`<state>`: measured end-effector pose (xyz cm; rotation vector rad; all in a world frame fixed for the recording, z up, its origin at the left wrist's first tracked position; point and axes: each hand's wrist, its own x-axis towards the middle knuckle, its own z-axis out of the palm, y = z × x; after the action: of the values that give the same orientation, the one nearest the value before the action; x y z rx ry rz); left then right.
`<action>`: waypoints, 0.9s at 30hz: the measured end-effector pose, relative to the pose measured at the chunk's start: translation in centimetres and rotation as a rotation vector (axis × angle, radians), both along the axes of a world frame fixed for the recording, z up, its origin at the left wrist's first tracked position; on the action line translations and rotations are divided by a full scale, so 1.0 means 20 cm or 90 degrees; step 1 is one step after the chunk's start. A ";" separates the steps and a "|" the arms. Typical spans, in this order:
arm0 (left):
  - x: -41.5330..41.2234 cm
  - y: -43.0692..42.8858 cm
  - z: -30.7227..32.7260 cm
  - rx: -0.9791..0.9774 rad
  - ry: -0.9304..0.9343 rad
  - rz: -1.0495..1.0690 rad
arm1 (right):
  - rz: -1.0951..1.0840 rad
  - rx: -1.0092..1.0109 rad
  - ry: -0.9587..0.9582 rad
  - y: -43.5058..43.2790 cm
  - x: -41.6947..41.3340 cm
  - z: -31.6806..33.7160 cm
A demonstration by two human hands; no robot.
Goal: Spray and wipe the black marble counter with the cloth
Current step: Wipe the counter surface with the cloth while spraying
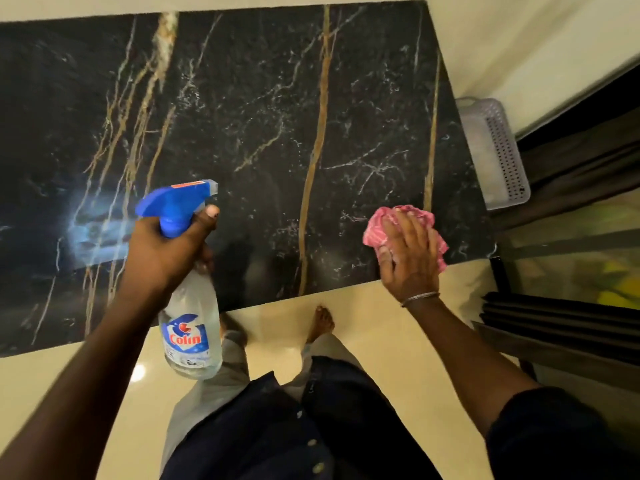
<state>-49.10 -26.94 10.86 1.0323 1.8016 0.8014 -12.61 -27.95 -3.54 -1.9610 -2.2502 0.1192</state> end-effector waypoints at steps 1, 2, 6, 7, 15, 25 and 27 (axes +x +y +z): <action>0.04 -0.01 0.00 0.002 -0.004 -0.001 | -0.018 -0.003 -0.013 0.02 0.11 0.00; 0.07 -0.01 0.00 0.004 -0.005 -0.002 | -0.036 -0.010 -0.022 0.03 0.21 0.00; 0.15 -0.02 0.00 0.003 -0.004 -0.020 | -0.149 -0.031 -0.042 0.08 0.54 0.00; 0.16 -0.01 0.00 0.003 -0.006 -0.023 | -0.172 -0.042 -0.044 0.09 0.57 0.01; 0.03 -0.02 0.03 0.023 0.008 -0.010 | -0.324 -0.053 -0.024 0.07 0.26 -0.02; -0.39 -0.03 0.07 0.008 -0.012 0.054 | -0.084 -0.101 0.012 -0.18 -1.04 0.02; -0.50 -0.02 0.08 0.004 -0.010 0.056 | -0.020 -0.121 0.020 -0.25 -1.31 0.03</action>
<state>-59.09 -27.28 12.52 0.9544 1.8430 0.8670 -38.78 -32.95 -2.85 -2.0684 -2.2613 0.3712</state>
